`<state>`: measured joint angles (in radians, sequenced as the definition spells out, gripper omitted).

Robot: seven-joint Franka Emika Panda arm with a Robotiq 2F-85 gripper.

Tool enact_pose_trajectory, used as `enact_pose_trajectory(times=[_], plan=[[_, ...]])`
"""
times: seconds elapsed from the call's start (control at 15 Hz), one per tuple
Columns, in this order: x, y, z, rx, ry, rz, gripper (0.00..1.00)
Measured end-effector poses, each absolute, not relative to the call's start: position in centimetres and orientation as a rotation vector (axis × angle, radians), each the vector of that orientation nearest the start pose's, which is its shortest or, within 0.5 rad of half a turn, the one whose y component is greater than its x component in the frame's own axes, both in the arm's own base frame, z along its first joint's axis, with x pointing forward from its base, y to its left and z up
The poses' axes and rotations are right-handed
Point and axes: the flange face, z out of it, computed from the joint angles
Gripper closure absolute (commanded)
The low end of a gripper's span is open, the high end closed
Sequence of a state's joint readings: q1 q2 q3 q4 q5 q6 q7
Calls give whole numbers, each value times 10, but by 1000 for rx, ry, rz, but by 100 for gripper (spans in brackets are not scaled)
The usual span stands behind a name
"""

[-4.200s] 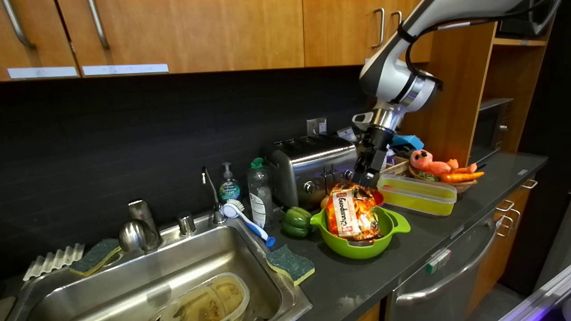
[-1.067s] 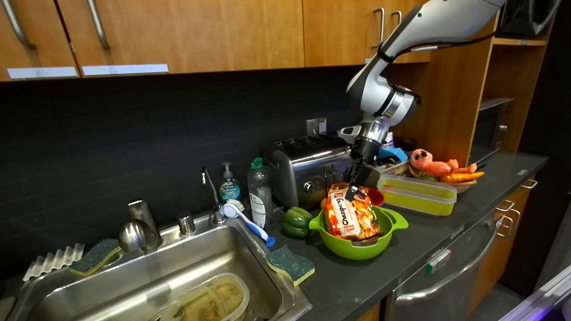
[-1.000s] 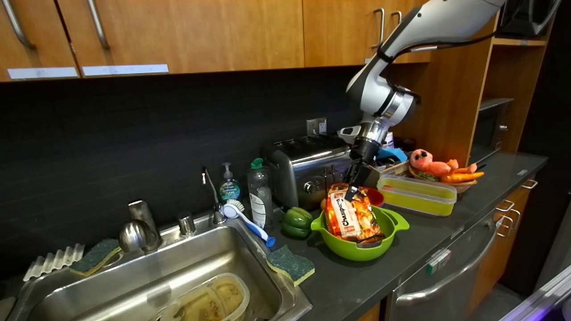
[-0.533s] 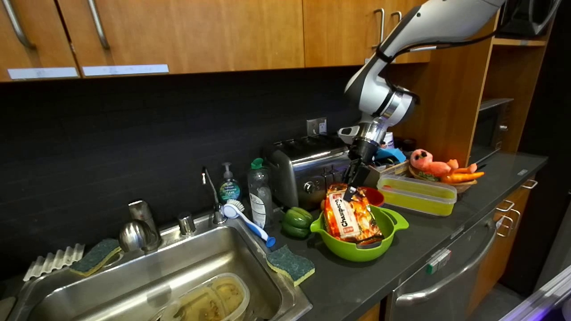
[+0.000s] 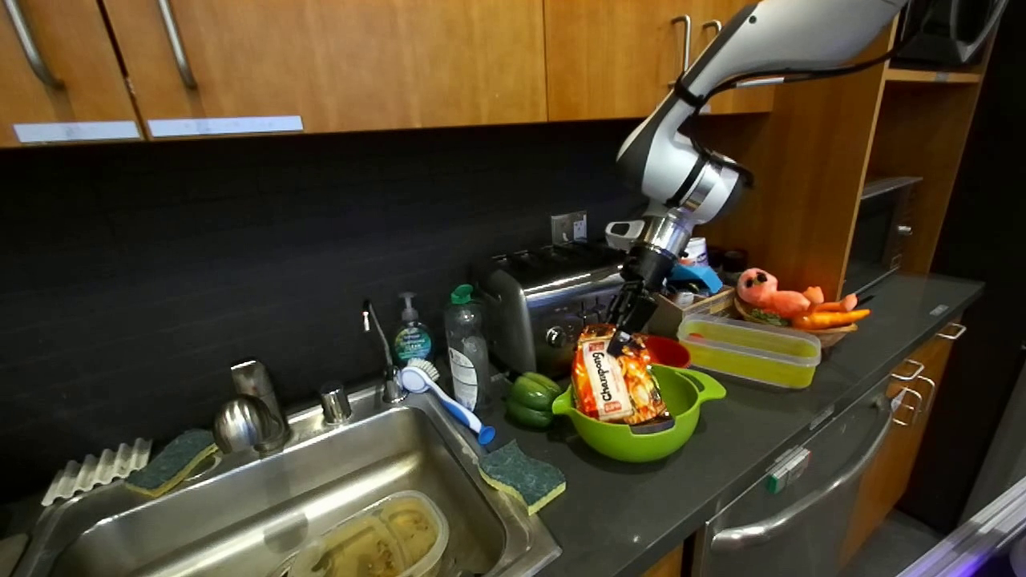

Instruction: Pick up the packet in the bowl then put it back inside

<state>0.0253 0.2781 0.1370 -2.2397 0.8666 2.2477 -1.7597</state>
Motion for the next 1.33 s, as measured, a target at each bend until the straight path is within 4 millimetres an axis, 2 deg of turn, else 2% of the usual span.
enact_pose_trajectory(times=[0.67,1.0,1.33], plan=[[501,115,242,-2022,-1531,-425,88],[483,120,247,-2028,-1483,-440,88],[467,120,265,-2033,-1458,-488,88]])
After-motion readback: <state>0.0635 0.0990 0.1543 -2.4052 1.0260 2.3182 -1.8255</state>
